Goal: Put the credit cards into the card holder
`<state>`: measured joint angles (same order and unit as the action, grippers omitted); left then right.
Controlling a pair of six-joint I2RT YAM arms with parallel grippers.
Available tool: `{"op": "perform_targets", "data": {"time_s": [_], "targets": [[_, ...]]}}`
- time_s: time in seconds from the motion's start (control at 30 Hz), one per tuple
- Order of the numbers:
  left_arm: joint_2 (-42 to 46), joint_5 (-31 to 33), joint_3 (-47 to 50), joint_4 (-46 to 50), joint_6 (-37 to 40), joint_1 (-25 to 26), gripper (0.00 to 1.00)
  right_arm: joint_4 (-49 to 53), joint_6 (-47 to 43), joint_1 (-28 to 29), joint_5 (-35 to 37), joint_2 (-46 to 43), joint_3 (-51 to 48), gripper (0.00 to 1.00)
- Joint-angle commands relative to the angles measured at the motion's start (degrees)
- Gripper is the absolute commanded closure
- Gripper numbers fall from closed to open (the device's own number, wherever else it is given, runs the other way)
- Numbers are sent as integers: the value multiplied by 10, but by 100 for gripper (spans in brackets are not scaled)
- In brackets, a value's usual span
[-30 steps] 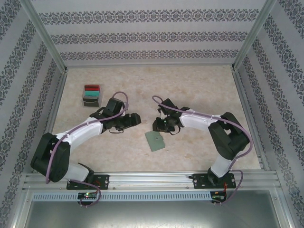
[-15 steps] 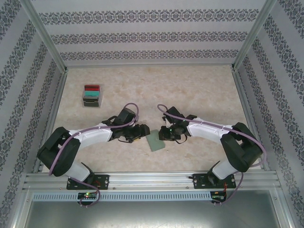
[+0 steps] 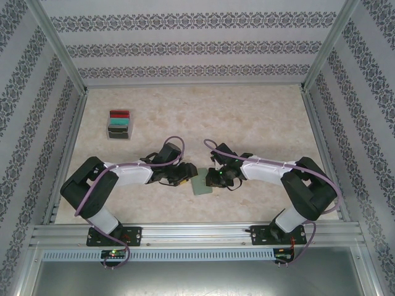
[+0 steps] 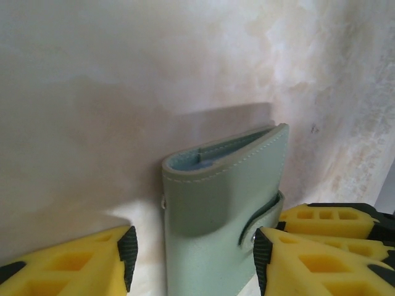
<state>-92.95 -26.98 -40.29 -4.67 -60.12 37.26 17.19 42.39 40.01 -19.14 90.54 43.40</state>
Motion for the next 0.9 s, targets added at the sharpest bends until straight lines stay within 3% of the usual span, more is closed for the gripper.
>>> {"op": "perform_targets", "data": {"time_s": [0.0, 0.1, 0.33, 0.63, 0.87], "targets": [[-7, 6, -15, -23, -5, 12, 46, 17, 24, 6, 39, 37, -18, 82], [-14, 3, -13, -53, -9, 12, 49, 20, 27, 7, 42, 37, -18, 82], [-15, 10, -6, -85, -25, 12, 66, 32, 29, 4, 50, 40, -12, 82], [19, 22, -1, -89, -14, 12, 100, 33, 36, 5, 90, -23, -2, 76], [31, 16, -6, -90, -5, 12, 100, -1, 8, 20, 117, -75, 8, 66]]}}
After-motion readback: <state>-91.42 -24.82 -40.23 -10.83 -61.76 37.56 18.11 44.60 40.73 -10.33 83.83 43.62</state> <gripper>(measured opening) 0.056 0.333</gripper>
